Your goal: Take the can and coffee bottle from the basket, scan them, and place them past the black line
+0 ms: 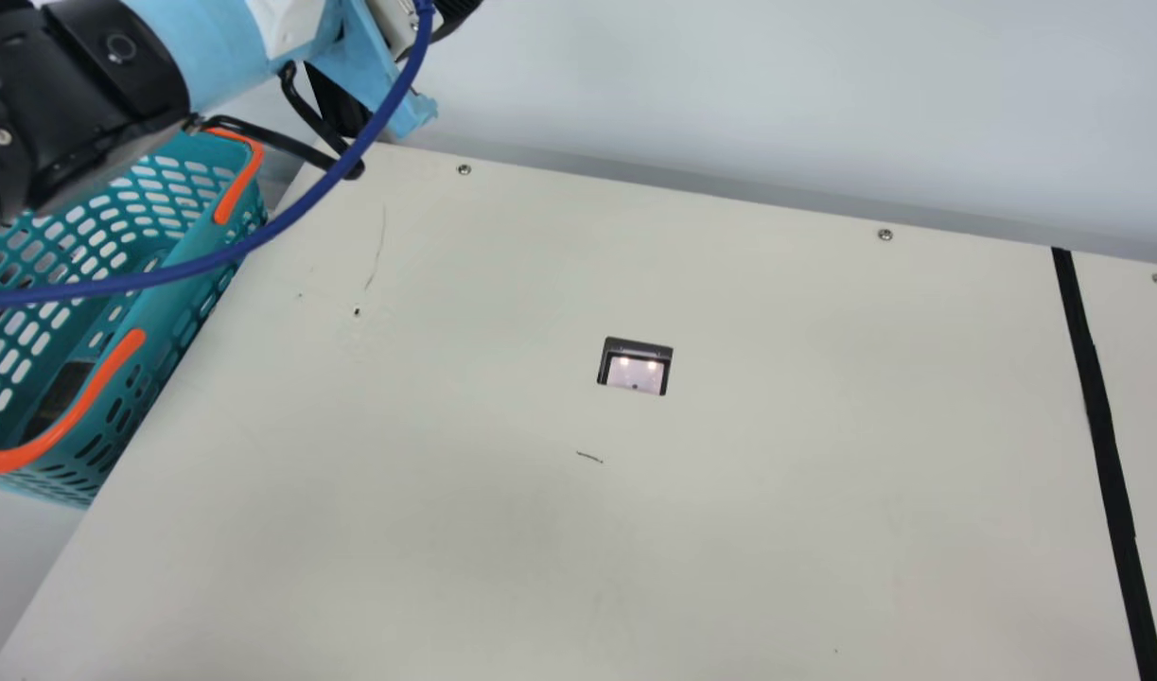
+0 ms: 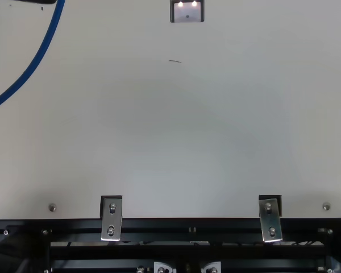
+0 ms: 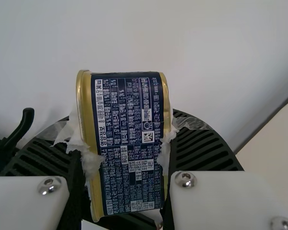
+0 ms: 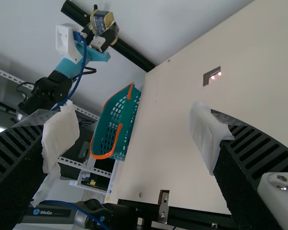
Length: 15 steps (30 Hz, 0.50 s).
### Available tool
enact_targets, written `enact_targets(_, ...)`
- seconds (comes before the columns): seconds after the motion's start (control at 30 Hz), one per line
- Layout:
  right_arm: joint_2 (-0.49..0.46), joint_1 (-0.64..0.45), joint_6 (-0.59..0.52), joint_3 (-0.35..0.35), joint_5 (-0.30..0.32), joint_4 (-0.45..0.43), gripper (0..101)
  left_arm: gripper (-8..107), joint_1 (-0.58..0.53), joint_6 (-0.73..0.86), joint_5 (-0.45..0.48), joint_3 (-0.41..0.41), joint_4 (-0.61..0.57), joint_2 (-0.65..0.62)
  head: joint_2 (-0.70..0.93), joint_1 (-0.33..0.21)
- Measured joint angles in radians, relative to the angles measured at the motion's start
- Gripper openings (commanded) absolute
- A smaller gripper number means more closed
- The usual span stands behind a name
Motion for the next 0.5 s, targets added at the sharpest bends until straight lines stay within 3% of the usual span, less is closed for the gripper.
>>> enact_targets(0.17,0.0,0.0,0.0,0.0,0.0,0.0,101,10,-0.033,-0.039,0.093,0.035,-0.047,0.004,0.0,0.01)
enact_targets(0.37,0.0,0.0,0.0,0.0,0.0,0.0,101,10,-0.064,0.038,0.229,0.086,-0.204,0.003,0.0,0.0)
enact_targets(0.5,0.0,0.0,0.0,0.0,0.0,0.0,101,10,-0.064,0.078,0.251,0.086,-0.272,0.003,-0.005,0.01)
